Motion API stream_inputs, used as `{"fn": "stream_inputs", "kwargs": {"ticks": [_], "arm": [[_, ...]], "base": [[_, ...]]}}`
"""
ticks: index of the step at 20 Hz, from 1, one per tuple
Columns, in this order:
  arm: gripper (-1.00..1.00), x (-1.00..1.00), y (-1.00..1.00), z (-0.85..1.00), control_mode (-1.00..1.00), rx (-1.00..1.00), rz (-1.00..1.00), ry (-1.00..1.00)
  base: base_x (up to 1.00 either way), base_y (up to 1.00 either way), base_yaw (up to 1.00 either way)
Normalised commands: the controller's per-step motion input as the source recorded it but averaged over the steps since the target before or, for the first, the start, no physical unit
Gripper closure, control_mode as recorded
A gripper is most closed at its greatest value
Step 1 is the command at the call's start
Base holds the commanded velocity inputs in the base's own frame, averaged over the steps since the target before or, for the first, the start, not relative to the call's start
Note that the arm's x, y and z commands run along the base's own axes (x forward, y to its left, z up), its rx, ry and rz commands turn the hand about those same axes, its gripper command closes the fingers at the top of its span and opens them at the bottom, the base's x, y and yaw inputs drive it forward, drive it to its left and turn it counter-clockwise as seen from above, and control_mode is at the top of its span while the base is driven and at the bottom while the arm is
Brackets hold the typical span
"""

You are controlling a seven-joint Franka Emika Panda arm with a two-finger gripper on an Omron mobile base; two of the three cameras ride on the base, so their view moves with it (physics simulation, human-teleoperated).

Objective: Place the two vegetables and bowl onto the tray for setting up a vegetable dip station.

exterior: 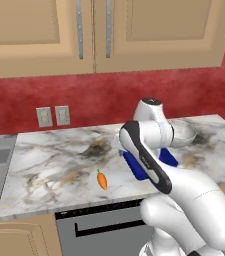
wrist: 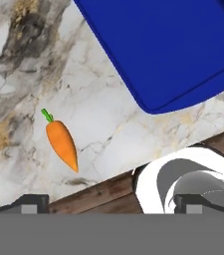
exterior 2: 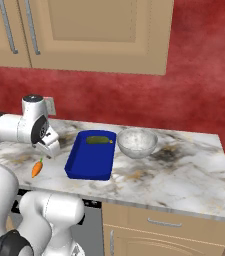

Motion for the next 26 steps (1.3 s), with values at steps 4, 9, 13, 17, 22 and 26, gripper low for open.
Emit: {"fn": "stream_inputs", "kwargs": {"ticks": [4, 9, 13, 17, 22, 26], "arm": [[-1.00, -0.01, 0.29, 0.00, -1.00, -0.03, 0.09, 0.00], [-1.00, 0.00, 0.44, 0.00, -1.00, -0.06, 0.09, 0.00], [-1.00, 0.05, 0.37, 0.00, -1.00, -0.07, 0.07, 0.00], [-1.00, 0.23, 0.06, 0.00, -1.00, -0.03, 0.00, 0.00], [-1.00, 0.33, 0.00, 0.00, -1.00, 0.00, 0.01, 0.00], [-1.00, 0.26, 0.00, -0.01, -1.00, 0.00, 0.01, 0.01]], "base": [[0.00, 0.00, 0.00], [0.00, 0.00, 0.00], [0.00, 0.00, 0.00], [0.00, 0.00, 0.00], [0.00, 0.00, 0.00], [0.00, 0.00, 0.00]]}}
